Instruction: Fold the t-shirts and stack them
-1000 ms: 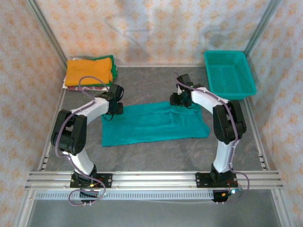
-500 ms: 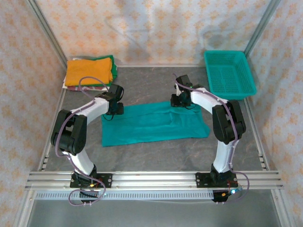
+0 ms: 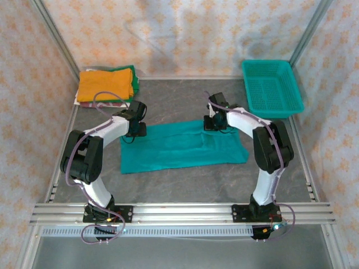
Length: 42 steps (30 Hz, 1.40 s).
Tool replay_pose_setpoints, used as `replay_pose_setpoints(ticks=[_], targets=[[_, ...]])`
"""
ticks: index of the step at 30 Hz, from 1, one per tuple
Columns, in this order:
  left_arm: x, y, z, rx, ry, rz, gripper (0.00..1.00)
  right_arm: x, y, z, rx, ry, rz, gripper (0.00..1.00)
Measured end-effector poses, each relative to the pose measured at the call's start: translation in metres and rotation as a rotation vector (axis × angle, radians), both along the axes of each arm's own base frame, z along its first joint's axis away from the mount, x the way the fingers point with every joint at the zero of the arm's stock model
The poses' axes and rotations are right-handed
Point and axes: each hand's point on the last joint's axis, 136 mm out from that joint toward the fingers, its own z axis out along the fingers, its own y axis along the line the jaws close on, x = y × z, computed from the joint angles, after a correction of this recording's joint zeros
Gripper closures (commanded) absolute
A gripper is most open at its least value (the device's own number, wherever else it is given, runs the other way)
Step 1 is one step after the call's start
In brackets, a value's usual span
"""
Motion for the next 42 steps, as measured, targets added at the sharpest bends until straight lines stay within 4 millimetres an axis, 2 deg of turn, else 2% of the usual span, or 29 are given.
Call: replay_pose_setpoints(ticks=[6, 9, 10, 11, 14, 17, 18, 22, 27, 34, 38, 42], targets=[[-0.003, 0.002, -0.003, 0.008, 0.008, 0.005, 0.55, -0.002, -0.001, 0.028, 0.028, -0.070, -0.023, 1.00], [-0.003, 0.002, -0.003, 0.011, 0.006, 0.006, 0.55, -0.001, -0.001, 0.030, 0.035, -0.092, -0.041, 1.00], [-0.003, 0.003, -0.003, 0.011, 0.007, 0.006, 0.55, -0.001, -0.002, 0.028, 0.030, -0.090, -0.050, 0.93], [-0.003, 0.003, -0.004, 0.014, 0.008, 0.007, 0.55, -0.002, -0.003, 0.026, 0.025, -0.086, -0.058, 0.82], [-0.005, 0.004, -0.005, 0.019, 0.010, 0.009, 0.55, -0.004, -0.009, 0.020, 0.009, -0.077, -0.098, 0.66], [-0.005, 0.004, -0.006, 0.019, 0.013, 0.009, 0.55, 0.000, -0.007, 0.021, 0.028, -0.074, -0.139, 0.57], [-0.005, 0.004, -0.006, 0.019, 0.013, 0.009, 0.55, 0.003, -0.007, 0.022, 0.034, -0.075, -0.153, 0.56], [-0.006, 0.005, -0.006, 0.020, 0.015, 0.009, 0.55, 0.018, -0.003, 0.021, 0.040, -0.079, -0.196, 0.57], [-0.006, 0.005, -0.006, 0.023, 0.013, 0.010, 0.55, 0.031, 0.001, 0.001, 0.004, -0.056, -0.212, 0.61], [-0.007, 0.006, -0.006, 0.027, 0.015, 0.011, 0.55, 0.027, 0.005, -0.008, -0.030, -0.032, -0.205, 0.92], [-0.007, 0.006, -0.006, 0.027, 0.015, 0.011, 0.55, 0.027, 0.003, -0.006, -0.038, -0.038, -0.212, 1.00], [-0.007, 0.006, -0.006, 0.027, 0.015, 0.011, 0.55, 0.025, -0.002, 0.010, -0.039, -0.067, -0.232, 1.00]])
